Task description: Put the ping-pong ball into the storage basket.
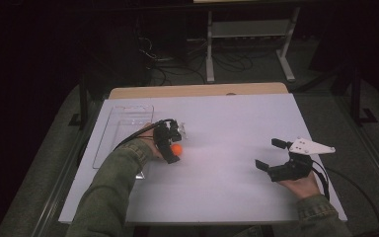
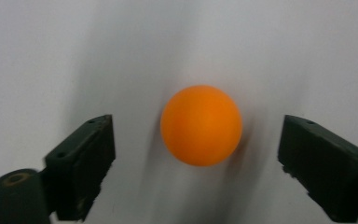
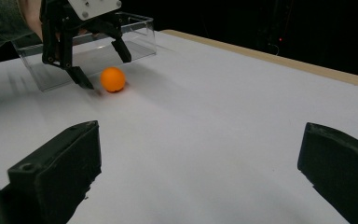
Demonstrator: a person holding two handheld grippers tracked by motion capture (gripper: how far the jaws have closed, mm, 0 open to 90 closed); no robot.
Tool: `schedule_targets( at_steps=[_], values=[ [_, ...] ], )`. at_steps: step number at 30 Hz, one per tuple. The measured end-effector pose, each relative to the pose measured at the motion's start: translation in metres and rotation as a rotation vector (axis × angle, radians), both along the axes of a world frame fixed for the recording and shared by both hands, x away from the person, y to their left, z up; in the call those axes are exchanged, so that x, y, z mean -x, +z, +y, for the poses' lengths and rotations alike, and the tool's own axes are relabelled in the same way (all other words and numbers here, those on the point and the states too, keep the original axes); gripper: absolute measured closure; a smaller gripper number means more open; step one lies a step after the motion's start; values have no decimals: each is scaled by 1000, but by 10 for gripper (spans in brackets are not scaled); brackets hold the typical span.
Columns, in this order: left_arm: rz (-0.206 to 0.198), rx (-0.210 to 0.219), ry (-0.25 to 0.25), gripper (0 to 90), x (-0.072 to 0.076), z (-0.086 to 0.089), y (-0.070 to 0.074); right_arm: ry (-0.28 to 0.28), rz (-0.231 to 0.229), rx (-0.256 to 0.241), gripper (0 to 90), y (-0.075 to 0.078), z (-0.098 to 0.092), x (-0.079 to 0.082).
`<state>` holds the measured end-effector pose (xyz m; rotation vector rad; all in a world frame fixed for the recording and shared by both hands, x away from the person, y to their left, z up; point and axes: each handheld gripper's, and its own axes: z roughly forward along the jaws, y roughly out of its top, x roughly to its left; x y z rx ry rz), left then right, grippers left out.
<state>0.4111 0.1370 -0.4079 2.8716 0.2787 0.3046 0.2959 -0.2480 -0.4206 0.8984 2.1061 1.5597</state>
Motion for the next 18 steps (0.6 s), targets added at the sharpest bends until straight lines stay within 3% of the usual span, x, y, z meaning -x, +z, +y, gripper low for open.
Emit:
schedule_targets(
  at_steps=[18],
  values=[
    [-4,-27,-37,314,-1,-3,-2,-1,0,2,0,0,0,0]
  ],
)
